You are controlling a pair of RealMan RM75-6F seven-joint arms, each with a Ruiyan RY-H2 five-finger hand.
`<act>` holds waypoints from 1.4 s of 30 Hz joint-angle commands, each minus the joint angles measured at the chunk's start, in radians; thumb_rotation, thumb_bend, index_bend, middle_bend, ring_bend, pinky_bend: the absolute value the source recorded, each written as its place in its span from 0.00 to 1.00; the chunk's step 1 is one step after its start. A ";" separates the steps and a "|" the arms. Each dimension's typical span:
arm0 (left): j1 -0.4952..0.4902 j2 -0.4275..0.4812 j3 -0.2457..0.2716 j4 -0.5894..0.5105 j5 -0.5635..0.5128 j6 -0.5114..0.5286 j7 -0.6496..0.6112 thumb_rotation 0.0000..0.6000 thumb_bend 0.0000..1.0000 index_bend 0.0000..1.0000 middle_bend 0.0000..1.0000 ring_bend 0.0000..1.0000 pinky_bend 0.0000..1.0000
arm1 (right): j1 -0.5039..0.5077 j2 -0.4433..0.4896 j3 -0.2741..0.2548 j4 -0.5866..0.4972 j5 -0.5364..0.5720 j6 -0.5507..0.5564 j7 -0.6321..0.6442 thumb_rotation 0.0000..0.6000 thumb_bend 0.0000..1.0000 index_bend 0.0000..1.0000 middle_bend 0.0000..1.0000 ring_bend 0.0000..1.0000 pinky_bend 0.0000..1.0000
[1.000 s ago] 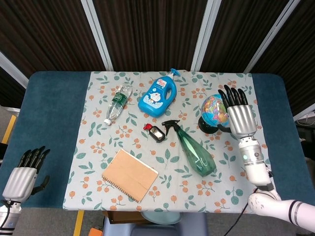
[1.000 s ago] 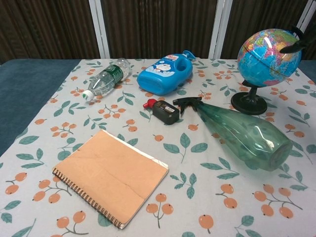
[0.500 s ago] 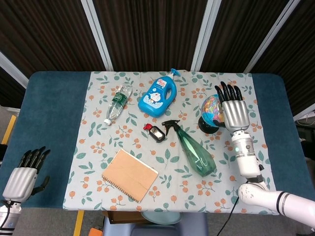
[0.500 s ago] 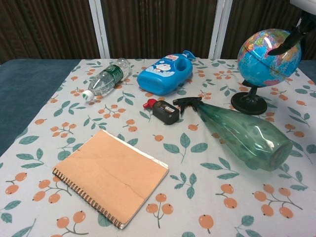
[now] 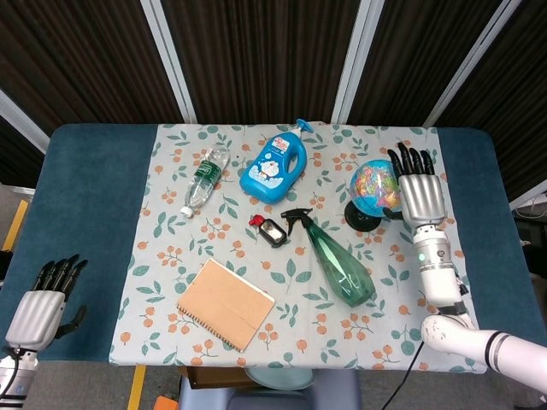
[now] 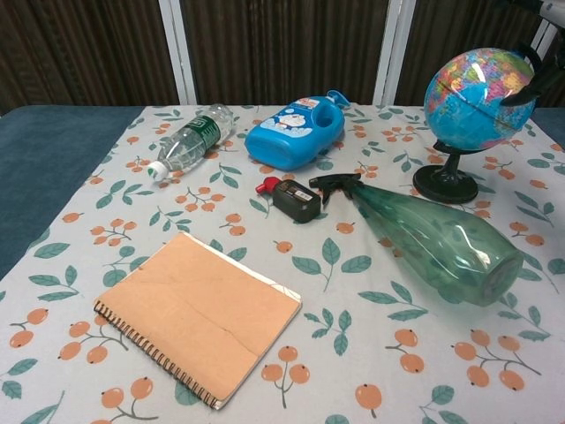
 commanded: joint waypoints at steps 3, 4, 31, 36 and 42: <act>-0.001 -0.002 0.001 0.000 -0.001 -0.003 0.005 1.00 0.43 0.00 0.00 0.00 0.06 | -0.007 0.003 -0.010 0.040 0.007 -0.009 0.011 1.00 0.22 0.00 0.00 0.00 0.00; -0.001 -0.003 0.001 0.001 -0.002 -0.004 0.006 1.00 0.43 0.00 0.00 0.00 0.06 | -0.007 0.002 -0.012 0.052 0.006 -0.010 0.012 1.00 0.22 0.00 0.00 0.00 0.00; -0.004 -0.025 -0.025 0.044 -0.004 0.026 -0.025 1.00 0.43 0.00 0.00 0.00 0.06 | -0.224 0.194 -0.193 -0.189 -0.155 0.111 0.118 1.00 0.22 0.00 0.00 0.00 0.00; -0.003 -0.028 -0.011 0.043 0.037 0.043 -0.036 1.00 0.43 0.00 0.00 0.00 0.06 | -0.446 0.264 -0.385 -0.271 -0.442 0.337 0.244 1.00 0.22 0.00 0.00 0.00 0.00; 0.002 -0.024 0.002 0.033 0.069 0.060 -0.044 1.00 0.43 0.00 0.00 0.00 0.06 | -0.560 0.229 -0.443 -0.162 -0.585 0.458 0.405 1.00 0.22 0.00 0.00 0.00 0.00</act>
